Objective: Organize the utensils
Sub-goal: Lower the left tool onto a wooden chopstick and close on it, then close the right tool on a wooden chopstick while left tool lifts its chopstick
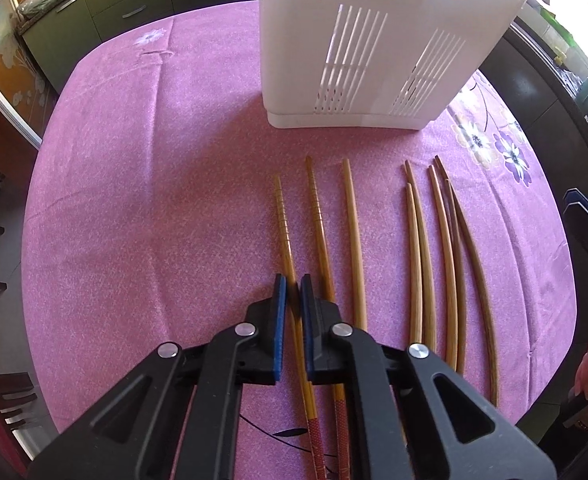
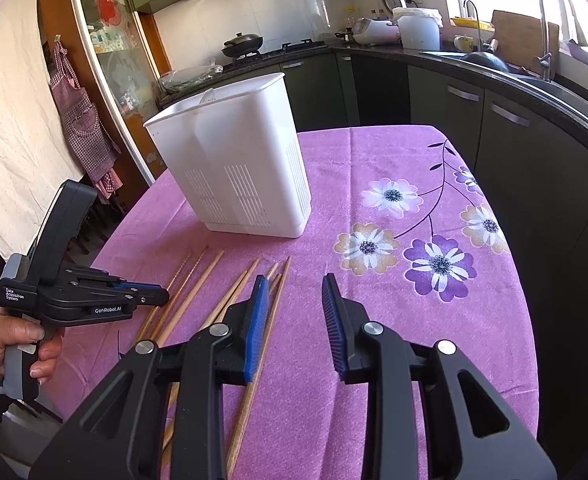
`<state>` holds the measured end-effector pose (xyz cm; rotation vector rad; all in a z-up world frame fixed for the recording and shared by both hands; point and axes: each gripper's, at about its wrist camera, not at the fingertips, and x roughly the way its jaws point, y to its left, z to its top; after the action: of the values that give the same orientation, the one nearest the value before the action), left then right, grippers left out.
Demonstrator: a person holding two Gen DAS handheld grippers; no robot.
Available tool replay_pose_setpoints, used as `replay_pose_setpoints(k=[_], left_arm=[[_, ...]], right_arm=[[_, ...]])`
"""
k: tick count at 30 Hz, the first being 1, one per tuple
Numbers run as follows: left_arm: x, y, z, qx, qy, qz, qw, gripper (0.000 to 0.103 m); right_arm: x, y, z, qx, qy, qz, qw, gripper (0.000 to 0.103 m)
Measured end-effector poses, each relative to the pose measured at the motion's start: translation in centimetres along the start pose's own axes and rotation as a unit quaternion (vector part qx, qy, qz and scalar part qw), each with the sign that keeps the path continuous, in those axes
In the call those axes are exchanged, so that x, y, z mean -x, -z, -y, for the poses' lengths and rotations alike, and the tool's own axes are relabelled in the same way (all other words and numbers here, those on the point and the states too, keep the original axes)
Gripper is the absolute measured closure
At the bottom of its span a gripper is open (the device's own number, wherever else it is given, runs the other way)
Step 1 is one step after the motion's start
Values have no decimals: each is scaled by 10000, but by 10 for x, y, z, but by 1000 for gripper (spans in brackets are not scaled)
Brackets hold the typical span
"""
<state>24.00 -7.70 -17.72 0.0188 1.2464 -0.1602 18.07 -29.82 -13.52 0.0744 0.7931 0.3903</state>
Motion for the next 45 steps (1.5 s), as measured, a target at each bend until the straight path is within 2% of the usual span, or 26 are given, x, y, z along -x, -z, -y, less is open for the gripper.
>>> replay_pose_setpoints(k=[5,12,23,31,35,42,43,45], left_arm=[[15,4,-6,47,59,235,9997,96],[51,10,-8,-18,56,800,9968,96],[91,25,-12,-105,132,1265,9918,96],[107,33,-6,-240,114,1499,9883,96],[107,34,-4,-341,80,1424,9892,96],[70,21,-6,-277,23,795,9964,96],[65,19,-6,-268,21,710,9971,96],[58,16,-4,-309,-62,596,9977,96]], right_arm=[[-20,4,-8,208,-61,-485,9986,73],[-55,17,-27,621,-10,-1104,9919,72],[-81,18,-35,915,486,-1414,9845,75],[-98,1,-38,925,478,-1618,9813,76],[-104,-7,-40,949,490,-1837,9772,76],[-107,-11,-42,1096,456,-2141,9696,78],[-107,-11,-44,1145,454,-2214,9674,80],[-109,-14,-46,1212,401,-2418,9619,92]])
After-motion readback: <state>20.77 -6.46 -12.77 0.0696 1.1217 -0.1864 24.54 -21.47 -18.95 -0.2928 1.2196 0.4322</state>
